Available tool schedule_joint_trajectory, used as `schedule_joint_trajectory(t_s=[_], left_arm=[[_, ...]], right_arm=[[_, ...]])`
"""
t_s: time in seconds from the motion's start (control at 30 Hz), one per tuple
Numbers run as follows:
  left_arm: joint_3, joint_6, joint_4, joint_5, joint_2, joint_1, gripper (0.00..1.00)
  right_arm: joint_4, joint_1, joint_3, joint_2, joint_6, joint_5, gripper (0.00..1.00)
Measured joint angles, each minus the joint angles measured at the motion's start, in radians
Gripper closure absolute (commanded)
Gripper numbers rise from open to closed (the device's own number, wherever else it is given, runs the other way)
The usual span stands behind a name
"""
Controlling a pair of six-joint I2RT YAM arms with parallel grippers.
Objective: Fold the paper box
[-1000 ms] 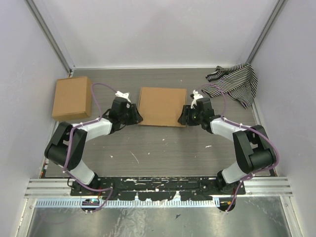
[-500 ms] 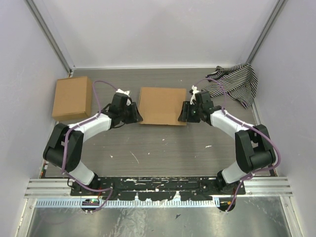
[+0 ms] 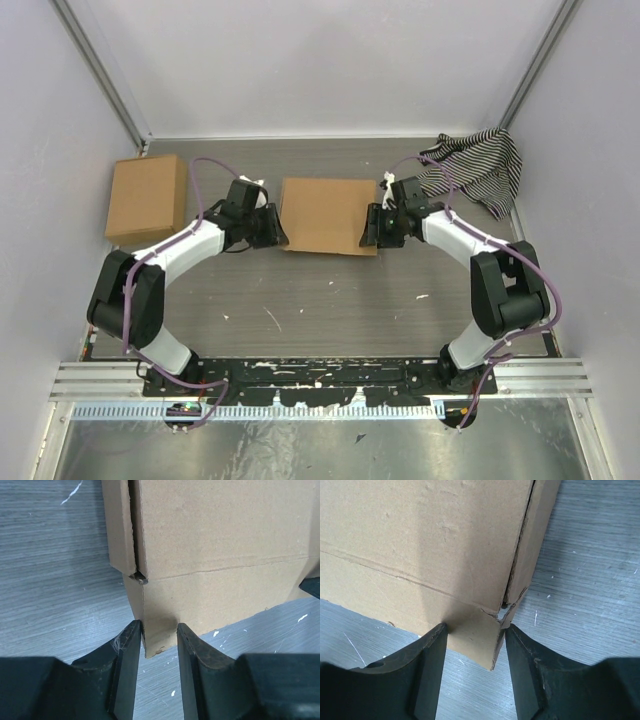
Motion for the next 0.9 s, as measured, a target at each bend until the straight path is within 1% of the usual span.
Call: schedule_joint_trajectory(t_s=[0.37,0.9], left_arm=[[0.024,0.004,-0.093,0.013,0.0,0.0,0.58],[0.06,0.019,-0.142,-0.002,0.05,0.0,0.59]], right_arm=[[-0.055,0.0,0.038,0.03,-0.004,-0.028,0.44],[-0.062,-0.016,0.061,0.074,-0.013,-0.068,0.42]])
